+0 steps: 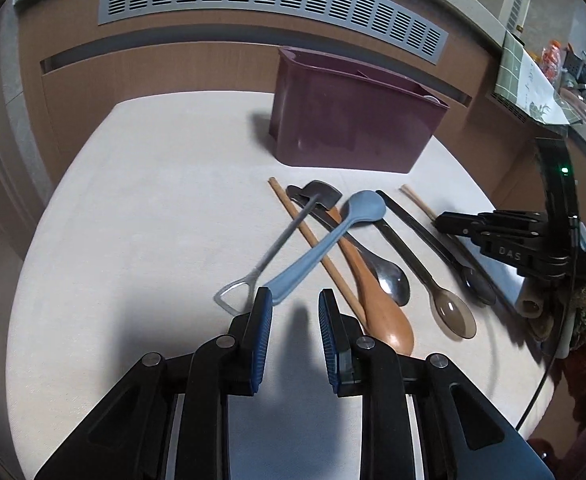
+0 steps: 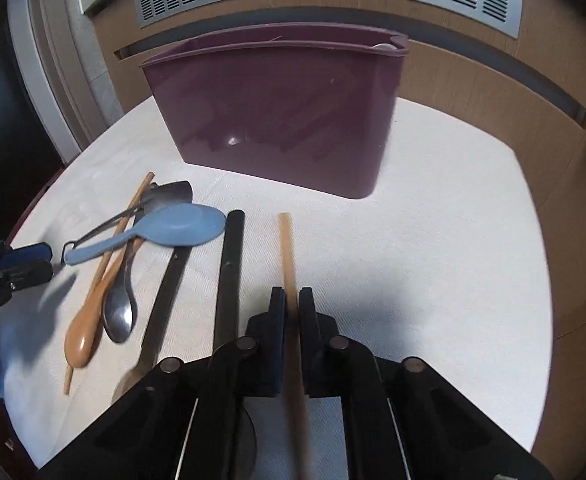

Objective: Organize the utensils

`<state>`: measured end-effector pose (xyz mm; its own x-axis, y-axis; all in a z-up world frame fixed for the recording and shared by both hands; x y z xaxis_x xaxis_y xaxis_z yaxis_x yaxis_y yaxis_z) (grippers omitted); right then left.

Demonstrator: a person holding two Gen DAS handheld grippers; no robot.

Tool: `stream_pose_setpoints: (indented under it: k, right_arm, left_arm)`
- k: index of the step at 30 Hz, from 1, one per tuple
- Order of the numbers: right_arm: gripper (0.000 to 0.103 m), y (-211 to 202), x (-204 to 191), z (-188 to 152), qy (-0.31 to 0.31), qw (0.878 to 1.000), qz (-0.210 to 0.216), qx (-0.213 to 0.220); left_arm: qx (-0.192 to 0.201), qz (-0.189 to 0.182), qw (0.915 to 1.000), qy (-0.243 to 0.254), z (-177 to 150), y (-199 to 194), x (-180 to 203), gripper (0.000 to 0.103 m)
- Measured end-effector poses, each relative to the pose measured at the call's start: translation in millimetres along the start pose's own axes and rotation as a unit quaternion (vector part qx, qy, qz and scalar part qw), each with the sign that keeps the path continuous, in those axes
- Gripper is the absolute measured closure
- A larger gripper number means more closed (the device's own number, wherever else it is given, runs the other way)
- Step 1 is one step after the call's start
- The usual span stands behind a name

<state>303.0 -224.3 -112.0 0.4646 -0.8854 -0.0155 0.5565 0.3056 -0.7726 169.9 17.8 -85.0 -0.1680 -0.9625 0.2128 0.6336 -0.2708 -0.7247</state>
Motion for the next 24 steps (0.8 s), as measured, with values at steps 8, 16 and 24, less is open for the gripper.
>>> stream_pose_setpoints:
  k: [8, 16, 24]
  right_arm:
    - [0.098, -47, 24, -21, 0.058, 0.997, 0.002, 0.049]
    - [0.098, -63, 31, -38, 0.098, 0.993, -0.007, 0.072]
    - [0.098, -58, 23, -37, 0.096, 0.993, 0.003, 0.072]
  left_arm:
    - [-0.011, -0.002, 0.9999, 0.007, 1, 7, 4, 0.078]
    - [-0.004, 0.019, 0.9996, -0.023, 8, 8, -14, 0.078]
    - [0.000, 0.019, 0.9997, -0.017, 22, 8, -25, 0.078]
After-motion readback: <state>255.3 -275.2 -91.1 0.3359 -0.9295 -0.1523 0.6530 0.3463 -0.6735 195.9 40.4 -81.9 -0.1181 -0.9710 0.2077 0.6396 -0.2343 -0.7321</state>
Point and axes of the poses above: each gripper's, at about its wrist camera, not at the fingertips, and y roughly the way its jaws point, x to its right, z to its top, the point moved 1 cm from there along y, roughly the way its jaws point, and after that the axes turned 1 degree about x, right-handed, at the moved point
